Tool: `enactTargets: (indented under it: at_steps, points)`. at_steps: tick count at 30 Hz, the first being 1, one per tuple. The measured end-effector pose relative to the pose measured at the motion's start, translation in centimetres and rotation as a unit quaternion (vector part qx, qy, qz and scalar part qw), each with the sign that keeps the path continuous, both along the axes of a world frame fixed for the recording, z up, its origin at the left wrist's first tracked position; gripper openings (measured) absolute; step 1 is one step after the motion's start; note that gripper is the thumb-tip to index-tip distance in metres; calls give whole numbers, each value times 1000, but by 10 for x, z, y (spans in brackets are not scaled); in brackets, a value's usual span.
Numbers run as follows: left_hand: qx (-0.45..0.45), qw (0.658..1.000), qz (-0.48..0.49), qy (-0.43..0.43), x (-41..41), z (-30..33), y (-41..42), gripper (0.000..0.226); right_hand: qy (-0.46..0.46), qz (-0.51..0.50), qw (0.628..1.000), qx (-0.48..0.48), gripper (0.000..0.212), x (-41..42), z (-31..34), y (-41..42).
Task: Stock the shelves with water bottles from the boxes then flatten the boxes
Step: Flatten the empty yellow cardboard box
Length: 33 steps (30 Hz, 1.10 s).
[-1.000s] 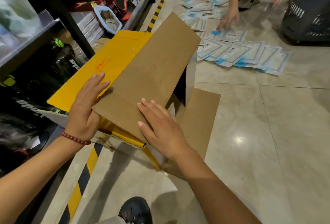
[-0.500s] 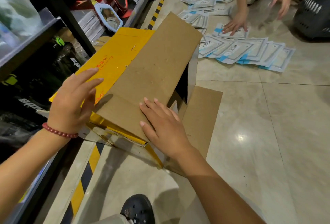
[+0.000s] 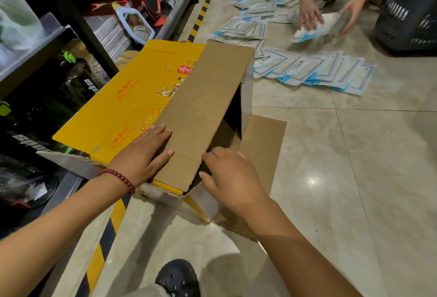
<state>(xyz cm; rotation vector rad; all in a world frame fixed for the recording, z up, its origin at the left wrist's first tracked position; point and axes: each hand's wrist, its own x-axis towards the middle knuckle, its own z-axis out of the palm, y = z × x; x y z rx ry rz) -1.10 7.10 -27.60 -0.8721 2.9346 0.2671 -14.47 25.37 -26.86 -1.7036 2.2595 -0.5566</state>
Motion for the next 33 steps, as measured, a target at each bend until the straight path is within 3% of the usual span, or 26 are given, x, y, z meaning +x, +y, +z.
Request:
enactTargets:
  at_steps: [3,6,8,10,12,15,17,20,24,28,33]
  points:
    - [15,1000,5,7,-4,2,-1,75,29,-7,996,85,37,3,2,8]
    - [28,1000,12,8,-5,4,-2,77,-101,17,977,188,43,8,-1,15]
    - [32,999,27,5,-6,4,-3,81,-197,63,952,226,35,8,-5,21]
    - [49,997,61,-4,-8,5,-5,91,-226,89,937,250,26,6,-14,25]
    - [70,994,87,-18,-9,6,-8,100,-220,45,951,212,24,-4,-25,22]
    - [82,994,74,-6,-8,7,-10,102,-275,-122,950,83,24,-29,-29,7]
    - [79,995,66,5,-6,8,-8,95,-387,-232,893,-16,14,-45,-23,-5]
    - [76,996,56,-7,1,8,-6,95,-463,-315,823,-96,25,-69,-29,-34]
    - [86,995,53,-19,18,-2,-7,99,-520,-336,774,-129,70,-95,-49,-78]
    - [82,995,64,-10,26,-7,-4,99,-605,-304,723,-137,71,-101,-62,-103]
    - [85,994,59,20,36,0,-6,114,-557,-298,757,-167,67,-111,-71,-106]
